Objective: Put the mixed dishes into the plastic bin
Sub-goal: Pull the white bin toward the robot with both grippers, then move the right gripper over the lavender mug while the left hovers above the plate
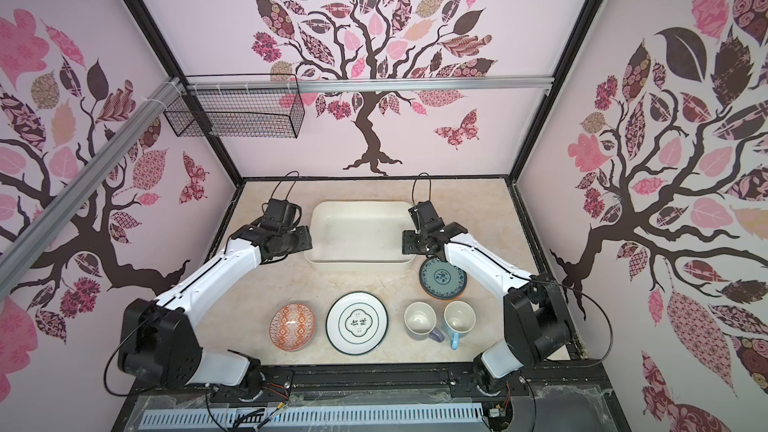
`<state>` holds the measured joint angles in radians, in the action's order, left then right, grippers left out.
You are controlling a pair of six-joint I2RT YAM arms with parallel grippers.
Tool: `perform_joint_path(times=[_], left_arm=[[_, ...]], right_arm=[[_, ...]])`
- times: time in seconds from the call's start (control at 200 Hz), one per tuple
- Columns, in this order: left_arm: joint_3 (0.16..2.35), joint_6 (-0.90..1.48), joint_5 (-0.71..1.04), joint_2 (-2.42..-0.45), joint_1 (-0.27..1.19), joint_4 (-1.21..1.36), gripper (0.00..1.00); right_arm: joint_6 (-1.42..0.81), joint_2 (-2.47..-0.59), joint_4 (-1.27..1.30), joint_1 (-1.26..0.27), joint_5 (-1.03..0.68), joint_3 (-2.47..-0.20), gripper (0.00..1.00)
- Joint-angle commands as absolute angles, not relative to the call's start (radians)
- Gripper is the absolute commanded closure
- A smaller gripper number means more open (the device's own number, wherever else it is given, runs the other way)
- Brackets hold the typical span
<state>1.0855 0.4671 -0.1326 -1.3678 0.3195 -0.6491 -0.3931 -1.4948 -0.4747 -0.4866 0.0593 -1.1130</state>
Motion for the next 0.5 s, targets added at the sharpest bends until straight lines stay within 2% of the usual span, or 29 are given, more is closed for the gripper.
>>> perform_joint_path(times=[0.0, 0.24, 0.34, 0.495], left_arm=[[1.007, 0.493, -0.124, -1.257, 0.362, -0.680, 0.37], [0.917, 0.523, -0.108, -1.124, 0.438, -0.747, 0.36], [0.911, 0.527, -0.082, -1.115, 0.456, -0.753, 0.36], [0.917, 0.532, -0.069, -1.139, 0.523, -0.738, 0.36]], right_arm=[[-0.399, -1.425, -0.530, -0.507, 0.047, -1.104, 0.32], [-0.415, -1.365, -0.562, -0.620, 0.025, -1.055, 0.34], [-0.424, -1.355, -0.562, -0.642, -0.023, -1.026, 0.36], [-0.430, -1.301, -0.586, -0.644, 0.011, -0.977, 0.37]])
